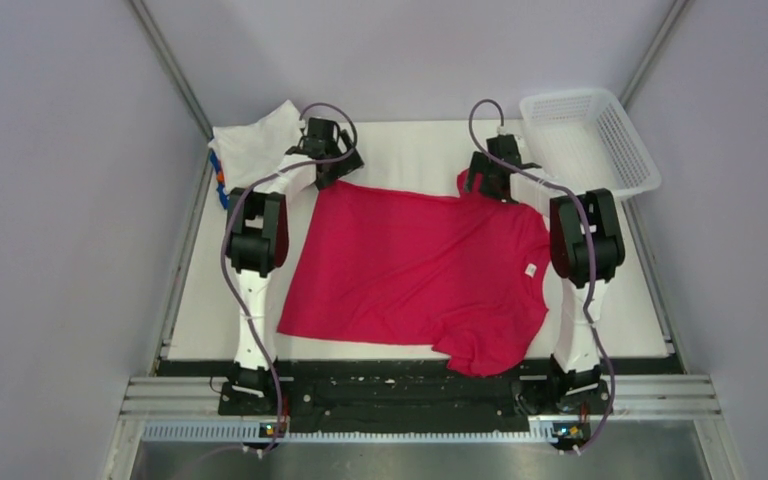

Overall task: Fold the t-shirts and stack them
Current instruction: Flatten out the tshirt

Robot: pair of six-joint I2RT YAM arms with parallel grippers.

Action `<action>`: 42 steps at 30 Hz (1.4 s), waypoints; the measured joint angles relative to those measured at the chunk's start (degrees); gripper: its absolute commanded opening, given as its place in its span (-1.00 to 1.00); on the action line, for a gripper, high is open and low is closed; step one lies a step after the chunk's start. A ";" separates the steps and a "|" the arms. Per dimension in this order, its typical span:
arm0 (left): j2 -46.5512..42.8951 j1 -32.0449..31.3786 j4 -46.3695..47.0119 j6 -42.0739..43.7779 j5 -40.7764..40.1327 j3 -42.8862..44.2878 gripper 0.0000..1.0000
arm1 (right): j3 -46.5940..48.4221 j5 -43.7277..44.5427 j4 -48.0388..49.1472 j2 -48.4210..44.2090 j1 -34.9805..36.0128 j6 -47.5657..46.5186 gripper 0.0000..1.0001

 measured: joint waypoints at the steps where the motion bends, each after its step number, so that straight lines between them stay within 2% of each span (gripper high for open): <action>1: 1.36 0.31 -0.13 -0.13 -0.04 1.88 0.98 | 0.87 -0.17 -0.24 0.59 -0.13 -0.09 0.97; 8: 9.25 1.75 -4.70 -2.82 -1.77 14.93 0.97 | 11.28 -1.66 -1.75 7.37 -1.29 -1.18 0.97; 12: 11.43 1.95 -6.25 -3.39 -2.99 19.08 0.97 | 17.53 -2.64 -2.97 11.23 -2.05 -1.62 0.97; 23: 12.87 1.97 -11.17 -1.44 -8.41 24.52 0.98 | 31.63 -3.69 -5.86 19.65 -2.51 -3.43 0.97; 30: 12.35 1.90 -10.10 1.40 -5.33 27.67 0.98 | 37.64 -5.75 -8.70 22.25 -2.67 -5.66 0.97; 34: 6.95 0.76 -8.94 4.39 -3.78 21.46 0.98 | 34.82 -6.80 -8.39 20.11 -2.56 -6.62 0.98; 39: -5.81 -2.78 -8.09 6.32 -3.78 8.59 0.98 | 21.99 -7.08 -7.96 9.99 -1.51 -7.41 0.97; 42: -16.74 -5.27 -5.64 6.56 -3.78 -3.50 0.98 | 11.32 -6.49 -5.40 0.94 -0.09 -7.39 0.97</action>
